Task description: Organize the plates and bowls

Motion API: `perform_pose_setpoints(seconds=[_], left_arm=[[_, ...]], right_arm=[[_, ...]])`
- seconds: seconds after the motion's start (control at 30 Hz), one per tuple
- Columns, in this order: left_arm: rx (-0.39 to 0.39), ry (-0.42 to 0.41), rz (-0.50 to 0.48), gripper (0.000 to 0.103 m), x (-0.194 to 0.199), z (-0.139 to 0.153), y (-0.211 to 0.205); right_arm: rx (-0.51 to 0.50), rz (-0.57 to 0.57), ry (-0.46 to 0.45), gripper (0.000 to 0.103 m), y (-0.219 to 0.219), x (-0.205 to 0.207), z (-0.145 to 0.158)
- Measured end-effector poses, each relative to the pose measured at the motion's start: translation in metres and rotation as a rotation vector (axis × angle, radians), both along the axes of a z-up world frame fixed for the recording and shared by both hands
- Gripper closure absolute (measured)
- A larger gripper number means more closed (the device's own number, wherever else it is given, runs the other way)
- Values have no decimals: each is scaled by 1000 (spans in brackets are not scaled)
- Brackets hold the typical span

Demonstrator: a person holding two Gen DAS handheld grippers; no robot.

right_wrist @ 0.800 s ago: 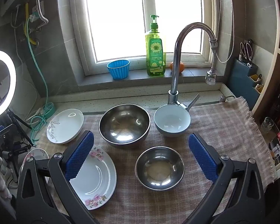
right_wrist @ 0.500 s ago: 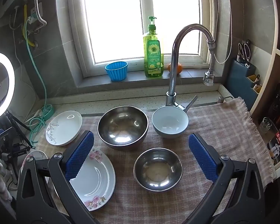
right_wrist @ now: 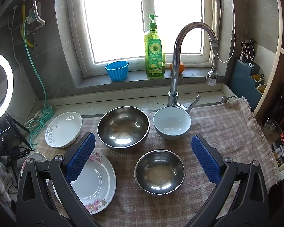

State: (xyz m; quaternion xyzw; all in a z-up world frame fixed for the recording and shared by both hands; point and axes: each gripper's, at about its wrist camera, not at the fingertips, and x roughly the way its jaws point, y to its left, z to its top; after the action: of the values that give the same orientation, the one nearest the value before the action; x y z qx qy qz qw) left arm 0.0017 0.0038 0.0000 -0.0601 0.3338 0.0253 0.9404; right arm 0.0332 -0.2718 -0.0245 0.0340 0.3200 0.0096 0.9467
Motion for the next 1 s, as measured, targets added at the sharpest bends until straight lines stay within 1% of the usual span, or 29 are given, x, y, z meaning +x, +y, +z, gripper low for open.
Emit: perform_pose_setpoints(seconds=[1.0], left_arm=[[12,-1,4,1,3,0,0]], right_arm=[[8,13,17,0,4,4,-9]])
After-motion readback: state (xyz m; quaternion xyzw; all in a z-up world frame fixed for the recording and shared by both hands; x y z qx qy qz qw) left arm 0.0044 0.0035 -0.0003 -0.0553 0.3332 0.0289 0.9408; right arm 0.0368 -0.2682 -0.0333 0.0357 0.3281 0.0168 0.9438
